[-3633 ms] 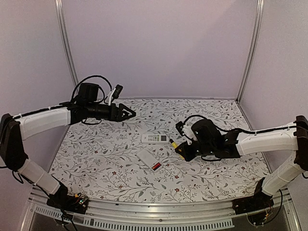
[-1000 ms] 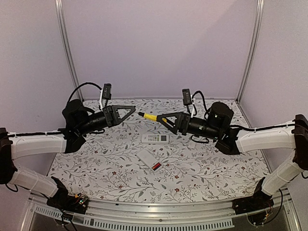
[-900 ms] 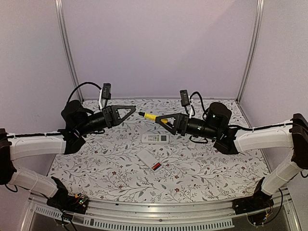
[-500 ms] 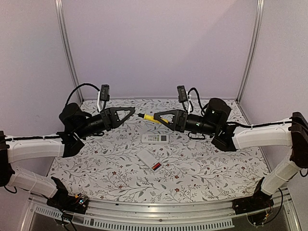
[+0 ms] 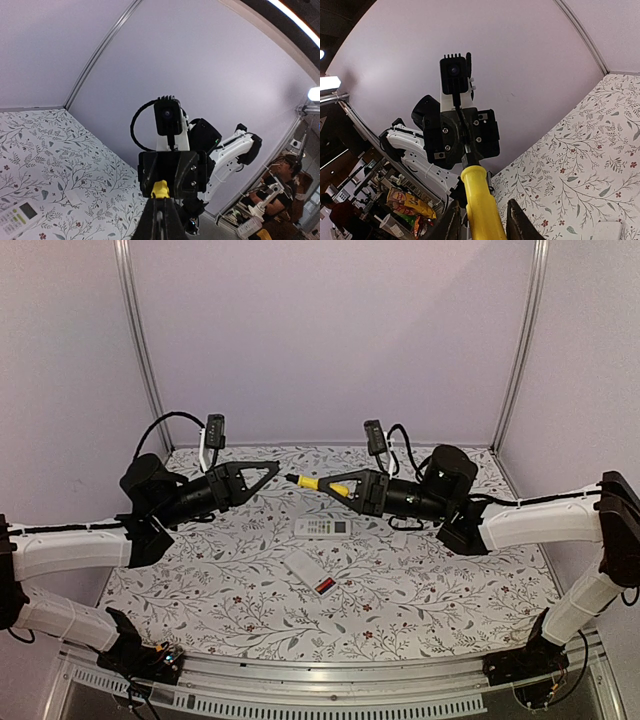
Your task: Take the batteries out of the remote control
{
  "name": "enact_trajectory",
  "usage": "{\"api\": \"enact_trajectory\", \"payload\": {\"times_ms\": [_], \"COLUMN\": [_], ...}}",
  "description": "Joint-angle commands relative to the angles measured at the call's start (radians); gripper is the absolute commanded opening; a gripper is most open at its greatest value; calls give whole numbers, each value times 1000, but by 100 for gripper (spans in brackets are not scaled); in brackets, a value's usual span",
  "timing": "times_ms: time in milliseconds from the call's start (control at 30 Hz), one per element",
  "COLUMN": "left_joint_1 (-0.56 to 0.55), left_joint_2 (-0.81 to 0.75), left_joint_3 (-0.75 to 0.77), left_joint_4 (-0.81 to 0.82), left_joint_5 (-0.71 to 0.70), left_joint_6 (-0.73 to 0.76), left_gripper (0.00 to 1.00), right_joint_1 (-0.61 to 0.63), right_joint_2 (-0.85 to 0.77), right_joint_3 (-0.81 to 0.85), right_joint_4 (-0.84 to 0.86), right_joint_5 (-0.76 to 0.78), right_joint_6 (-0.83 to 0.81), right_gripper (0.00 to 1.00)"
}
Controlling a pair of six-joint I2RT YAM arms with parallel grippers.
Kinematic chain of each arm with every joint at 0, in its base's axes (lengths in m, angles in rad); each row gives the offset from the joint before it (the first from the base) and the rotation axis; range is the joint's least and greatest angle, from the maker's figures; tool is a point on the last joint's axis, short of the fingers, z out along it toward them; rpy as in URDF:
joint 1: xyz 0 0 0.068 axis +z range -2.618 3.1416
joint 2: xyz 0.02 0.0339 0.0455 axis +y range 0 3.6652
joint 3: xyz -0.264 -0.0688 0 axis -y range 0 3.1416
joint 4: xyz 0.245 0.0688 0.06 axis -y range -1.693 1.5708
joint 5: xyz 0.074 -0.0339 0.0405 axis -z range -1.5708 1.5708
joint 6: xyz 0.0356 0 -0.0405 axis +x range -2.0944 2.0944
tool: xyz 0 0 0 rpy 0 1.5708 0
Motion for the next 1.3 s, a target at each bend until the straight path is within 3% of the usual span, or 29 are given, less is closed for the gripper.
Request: {"api": "enact_trajectory", "payload": {"times_ms": [0,167,367,467,767,1000,1267], "left_joint_1": [-14,-13,-12,-8,-9,-34,-72], "left_joint_2": [-15,-15,-24,-20,77,183,346], "left_joint_3": [-10,-7,21,37,7,63,174], "left_joint_4": [18,-14,-215,-402,-628,-768,-851], "left_joint_5": [-4,-14,-112,-195,-266,-368,-425], "left_joint_6": [16,19,45,47,23,80,176], "left_gripper": [0,3,56,70,75,75,74], "right_joint_1": [0,0,-12,-19,-16,74,120], "right_joint_2": [10,8,-63,-131,-217,-171,-99], "right_joint_3": [10,0,-51,-61,-81,-85,-50], "right_joint_4": [31,38,-37,-234,-719,-876,-946], "right_joint_5": [-15,-6,94,197,437,555,574], "right_joint_6": [7,8,-40,-134,-366,-408,-422], "right_gripper": [27,5,0,0,0,0,0]}}
